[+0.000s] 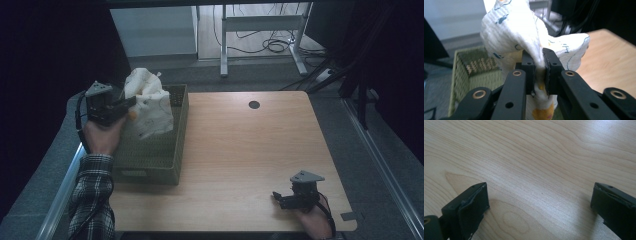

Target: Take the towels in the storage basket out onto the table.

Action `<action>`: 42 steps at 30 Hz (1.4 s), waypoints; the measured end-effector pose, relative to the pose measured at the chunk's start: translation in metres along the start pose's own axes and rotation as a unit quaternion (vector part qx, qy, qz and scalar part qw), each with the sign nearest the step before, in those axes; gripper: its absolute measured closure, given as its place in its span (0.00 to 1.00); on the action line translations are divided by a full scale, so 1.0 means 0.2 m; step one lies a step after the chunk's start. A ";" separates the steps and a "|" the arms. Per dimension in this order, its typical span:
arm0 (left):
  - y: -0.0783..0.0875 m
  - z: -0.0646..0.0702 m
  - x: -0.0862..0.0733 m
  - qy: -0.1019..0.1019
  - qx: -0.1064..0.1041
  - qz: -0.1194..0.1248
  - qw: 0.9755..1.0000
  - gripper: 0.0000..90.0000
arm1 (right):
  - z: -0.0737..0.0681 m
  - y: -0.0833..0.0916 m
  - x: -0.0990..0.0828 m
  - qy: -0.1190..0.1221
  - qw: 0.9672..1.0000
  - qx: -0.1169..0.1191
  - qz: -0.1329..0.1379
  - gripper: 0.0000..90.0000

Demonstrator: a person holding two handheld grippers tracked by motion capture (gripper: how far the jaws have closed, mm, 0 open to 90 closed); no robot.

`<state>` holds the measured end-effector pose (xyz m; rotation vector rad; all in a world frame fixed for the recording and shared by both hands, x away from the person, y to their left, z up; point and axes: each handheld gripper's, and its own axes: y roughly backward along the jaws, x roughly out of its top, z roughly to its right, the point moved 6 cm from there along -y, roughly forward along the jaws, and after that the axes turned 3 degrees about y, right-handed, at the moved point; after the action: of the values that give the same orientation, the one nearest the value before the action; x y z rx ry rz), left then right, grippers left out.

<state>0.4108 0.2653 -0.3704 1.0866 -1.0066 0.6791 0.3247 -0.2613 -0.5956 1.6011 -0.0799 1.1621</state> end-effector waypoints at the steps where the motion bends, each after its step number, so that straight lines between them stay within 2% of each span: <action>1: 0.01 0.01 0.01 0.000 -0.002 0.009 1.000 0.90 | 0.00 0.00 0.00 0.000 1.000 0.001 0.000 0.02; 3: 0.02 0.03 0.04 0.003 -0.008 0.026 1.000 0.90 | 0.00 0.00 0.00 0.000 1.000 0.000 0.000 0.02; 6: 0.02 0.06 0.07 0.002 -0.020 0.038 0.999 0.90 | 0.00 0.00 0.00 0.000 1.000 0.000 0.000 0.02; 13: 0.03 0.18 0.12 -0.021 -0.036 0.062 0.997 0.90 | 0.00 0.00 0.00 -0.001 1.000 0.000 0.001 0.02; 18: 0.00 0.28 0.14 -0.032 -0.052 0.072 0.996 0.90 | 0.00 0.00 0.00 0.000 1.000 0.000 0.000 0.02; 23: -0.04 0.36 0.13 -0.031 -0.072 0.076 0.994 0.89 | 0.00 0.00 0.00 0.001 1.000 0.000 0.001 0.02; 27: -0.09 0.45 0.10 -0.045 -0.082 0.071 0.993 0.89 | 0.00 0.00 0.00 0.000 1.000 0.000 0.000 0.02; 28: -0.09 0.45 0.10 -0.045 -0.082 0.071 0.993 0.89 | 0.00 0.00 0.00 0.000 1.000 0.000 0.000 0.02; 33: -0.13 0.53 0.08 -0.056 -0.090 0.071 0.992 0.89 | 0.00 0.00 0.00 0.000 1.000 0.000 0.000 0.02; 37: -0.17 0.61 0.05 -0.052 -0.101 0.077 0.991 0.89 | 0.00 0.00 0.00 0.000 1.000 0.001 0.000 0.02; 42: -0.23 0.71 0.02 -0.057 -0.115 0.079 0.989 0.89 | 0.00 0.00 0.00 0.001 1.000 0.002 0.000 0.02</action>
<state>0.4066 0.1160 -0.3676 0.8578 -1.2469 0.6149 0.3245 -0.2610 -0.5956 1.6031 -0.0776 1.1644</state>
